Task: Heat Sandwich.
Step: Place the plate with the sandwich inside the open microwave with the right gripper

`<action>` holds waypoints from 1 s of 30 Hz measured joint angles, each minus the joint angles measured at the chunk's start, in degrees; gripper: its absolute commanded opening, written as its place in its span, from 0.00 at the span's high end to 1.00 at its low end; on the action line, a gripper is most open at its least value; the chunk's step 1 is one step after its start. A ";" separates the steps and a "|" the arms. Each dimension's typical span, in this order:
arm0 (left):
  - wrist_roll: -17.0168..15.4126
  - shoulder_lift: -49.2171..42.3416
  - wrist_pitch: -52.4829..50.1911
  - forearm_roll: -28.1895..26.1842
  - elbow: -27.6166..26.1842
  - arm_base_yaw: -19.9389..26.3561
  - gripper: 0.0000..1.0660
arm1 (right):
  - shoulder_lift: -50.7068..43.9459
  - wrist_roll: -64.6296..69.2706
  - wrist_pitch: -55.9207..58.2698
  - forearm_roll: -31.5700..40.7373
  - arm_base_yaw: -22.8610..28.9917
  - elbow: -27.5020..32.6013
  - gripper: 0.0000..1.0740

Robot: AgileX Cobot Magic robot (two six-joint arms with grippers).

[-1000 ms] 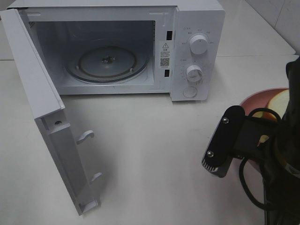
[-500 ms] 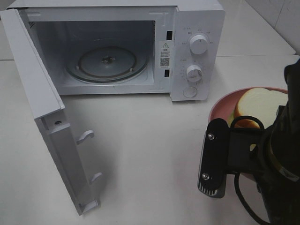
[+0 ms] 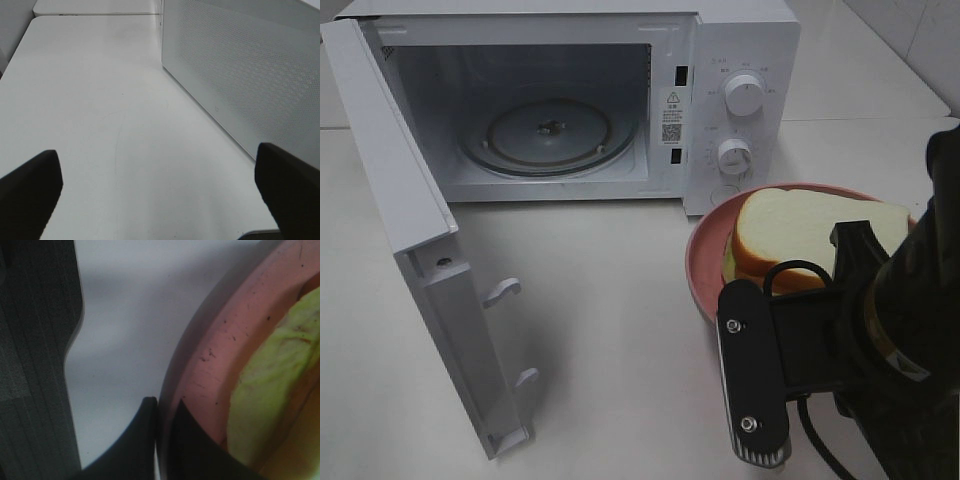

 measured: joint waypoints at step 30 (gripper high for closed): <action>0.00 0.00 0.00 0.00 0.00 0.00 0.03 | 0.00 -33.12 -11.23 1.66 -9.40 0.46 0.99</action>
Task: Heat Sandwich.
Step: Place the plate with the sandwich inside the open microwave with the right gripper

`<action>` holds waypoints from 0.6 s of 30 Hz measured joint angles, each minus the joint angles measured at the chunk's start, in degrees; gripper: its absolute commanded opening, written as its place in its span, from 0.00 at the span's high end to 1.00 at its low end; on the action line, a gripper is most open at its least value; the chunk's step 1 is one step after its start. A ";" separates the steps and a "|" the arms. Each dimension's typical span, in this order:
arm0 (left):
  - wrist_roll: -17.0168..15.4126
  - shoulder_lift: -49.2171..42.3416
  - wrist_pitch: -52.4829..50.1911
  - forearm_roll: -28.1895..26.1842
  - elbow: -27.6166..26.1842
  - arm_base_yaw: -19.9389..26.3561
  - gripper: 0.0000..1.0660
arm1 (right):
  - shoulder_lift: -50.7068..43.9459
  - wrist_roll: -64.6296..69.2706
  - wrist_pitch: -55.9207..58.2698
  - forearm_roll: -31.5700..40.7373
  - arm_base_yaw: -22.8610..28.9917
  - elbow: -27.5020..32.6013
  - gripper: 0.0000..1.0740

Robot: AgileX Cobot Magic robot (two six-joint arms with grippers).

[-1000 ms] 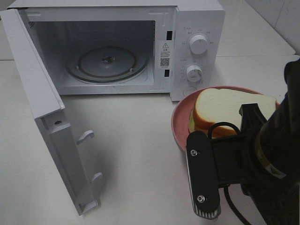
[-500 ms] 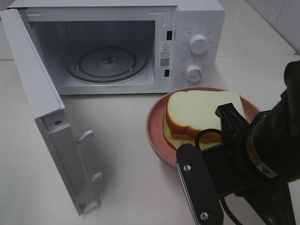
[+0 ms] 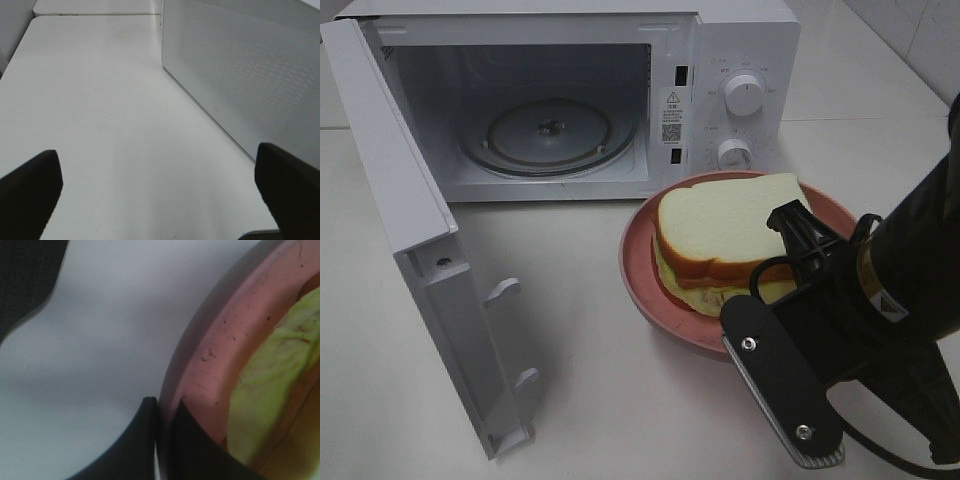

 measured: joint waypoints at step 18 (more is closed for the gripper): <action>0.00 0.00 0.00 0.00 0.00 0.00 0.03 | 0.00 -30.77 -8.37 9.74 -12.09 0.00 0.99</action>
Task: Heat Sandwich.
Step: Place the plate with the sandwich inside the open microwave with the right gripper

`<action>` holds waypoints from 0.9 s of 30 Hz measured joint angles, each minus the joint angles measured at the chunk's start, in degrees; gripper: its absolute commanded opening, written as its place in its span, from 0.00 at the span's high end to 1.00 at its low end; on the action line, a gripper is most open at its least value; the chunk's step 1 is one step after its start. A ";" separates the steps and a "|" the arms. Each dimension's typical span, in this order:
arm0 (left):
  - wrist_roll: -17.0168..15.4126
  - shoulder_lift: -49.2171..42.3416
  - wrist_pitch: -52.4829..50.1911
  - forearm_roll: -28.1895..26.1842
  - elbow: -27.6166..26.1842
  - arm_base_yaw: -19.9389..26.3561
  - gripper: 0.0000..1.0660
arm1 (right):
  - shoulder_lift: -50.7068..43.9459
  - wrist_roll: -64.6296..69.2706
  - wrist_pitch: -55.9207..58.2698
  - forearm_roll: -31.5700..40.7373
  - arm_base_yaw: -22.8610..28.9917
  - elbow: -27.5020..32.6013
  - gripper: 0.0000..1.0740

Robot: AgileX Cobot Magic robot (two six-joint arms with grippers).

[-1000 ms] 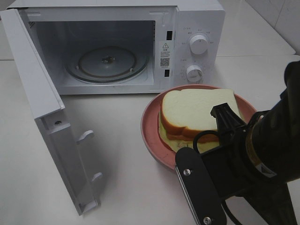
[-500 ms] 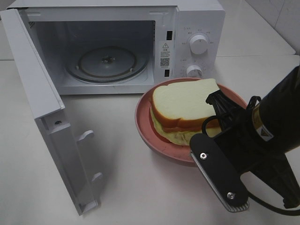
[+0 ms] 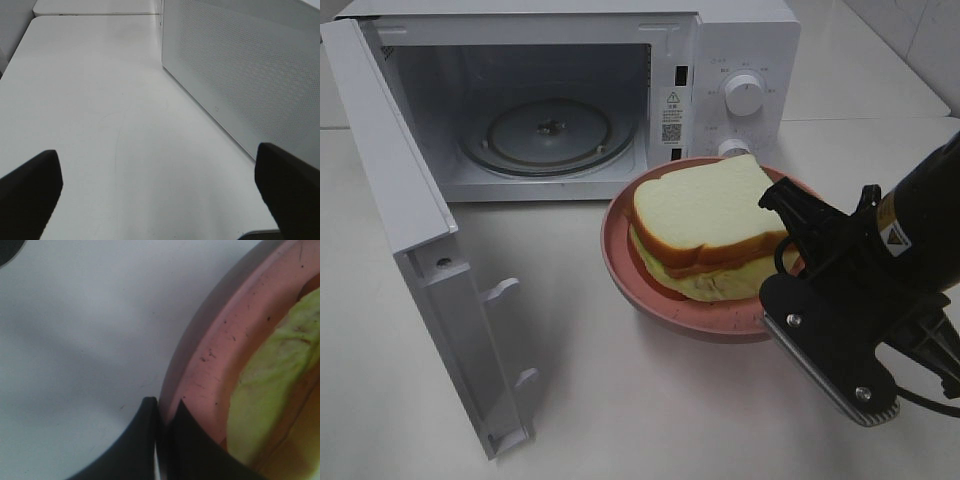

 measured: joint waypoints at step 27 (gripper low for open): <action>0.00 0.00 0.00 0.00 0.00 0.00 0.03 | 8.14 -7.33 -2.86 7.22 0.00 -7.28 0.99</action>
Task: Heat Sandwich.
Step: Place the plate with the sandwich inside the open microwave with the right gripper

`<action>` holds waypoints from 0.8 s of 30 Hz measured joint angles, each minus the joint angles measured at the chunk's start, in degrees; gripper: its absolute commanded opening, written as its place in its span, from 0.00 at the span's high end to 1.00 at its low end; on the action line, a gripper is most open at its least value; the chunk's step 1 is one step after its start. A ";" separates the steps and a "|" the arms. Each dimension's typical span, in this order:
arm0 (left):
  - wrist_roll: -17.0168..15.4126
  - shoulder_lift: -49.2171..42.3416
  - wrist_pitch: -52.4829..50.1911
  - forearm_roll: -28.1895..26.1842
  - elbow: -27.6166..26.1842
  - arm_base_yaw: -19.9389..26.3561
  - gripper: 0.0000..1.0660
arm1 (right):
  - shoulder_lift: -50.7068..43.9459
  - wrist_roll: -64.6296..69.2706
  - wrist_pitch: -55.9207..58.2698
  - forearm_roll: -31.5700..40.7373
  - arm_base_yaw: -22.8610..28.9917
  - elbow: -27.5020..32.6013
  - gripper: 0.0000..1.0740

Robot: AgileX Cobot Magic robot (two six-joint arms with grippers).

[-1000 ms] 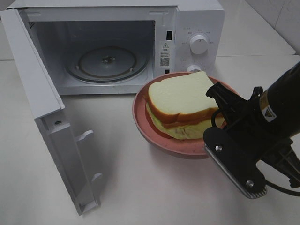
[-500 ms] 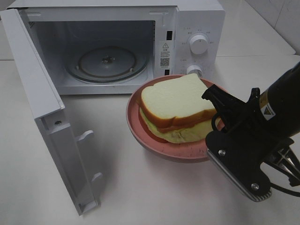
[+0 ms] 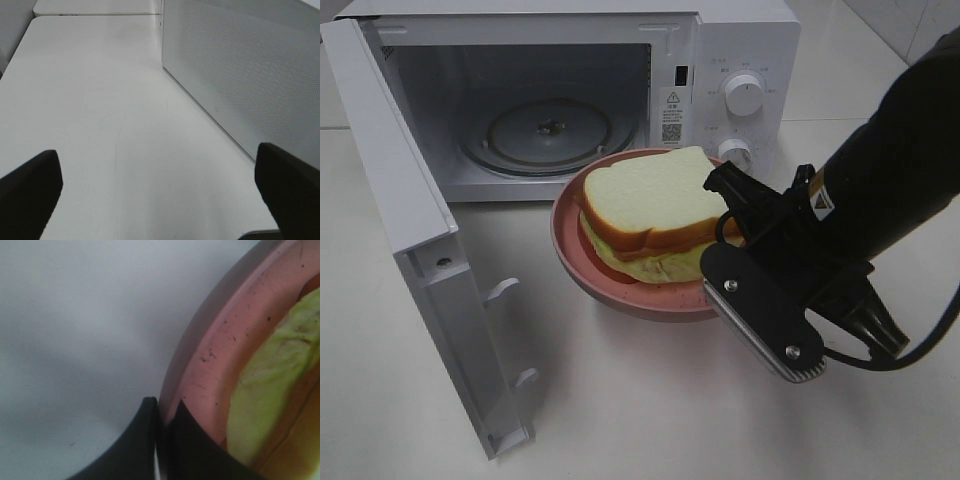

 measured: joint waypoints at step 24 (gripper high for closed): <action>0.00 0.00 0.00 0.00 0.00 0.00 0.03 | 14.55 -6.53 0.29 6.47 0.00 -16.96 0.99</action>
